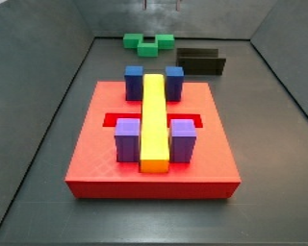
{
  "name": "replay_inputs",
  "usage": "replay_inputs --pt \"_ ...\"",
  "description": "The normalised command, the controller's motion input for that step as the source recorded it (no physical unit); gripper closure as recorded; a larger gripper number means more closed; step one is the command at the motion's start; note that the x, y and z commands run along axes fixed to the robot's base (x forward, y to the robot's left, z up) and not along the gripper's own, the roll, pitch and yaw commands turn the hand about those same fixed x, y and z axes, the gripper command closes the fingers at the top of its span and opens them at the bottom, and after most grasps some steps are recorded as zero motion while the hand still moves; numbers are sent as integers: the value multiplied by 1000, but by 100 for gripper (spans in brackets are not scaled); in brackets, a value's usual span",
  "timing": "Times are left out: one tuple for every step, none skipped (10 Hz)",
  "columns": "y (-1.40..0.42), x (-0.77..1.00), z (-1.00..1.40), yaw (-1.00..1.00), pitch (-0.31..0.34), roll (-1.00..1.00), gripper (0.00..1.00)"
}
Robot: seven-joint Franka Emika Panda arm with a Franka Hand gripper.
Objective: Pick up the green object. Move up. Place the green object on the fixture. Regrasp the green object. Move to above the board. Insert the green object.
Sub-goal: Pick up the green object.
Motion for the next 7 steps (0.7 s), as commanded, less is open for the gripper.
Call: replay_inputs --pt "340 89 -246 -71 -114 -114 0" --pt "366 0 -157 0 -249 -290 0" --pt "383 0 -154 0 -253 -391 0" --pt "300 -46 -231 0 -243 -361 0" --pt "211 0 -337 0 -256 -301 0" --pt "71 0 -534 0 -270 -144 0" --pt "0 0 -489 0 -241 -13 0"
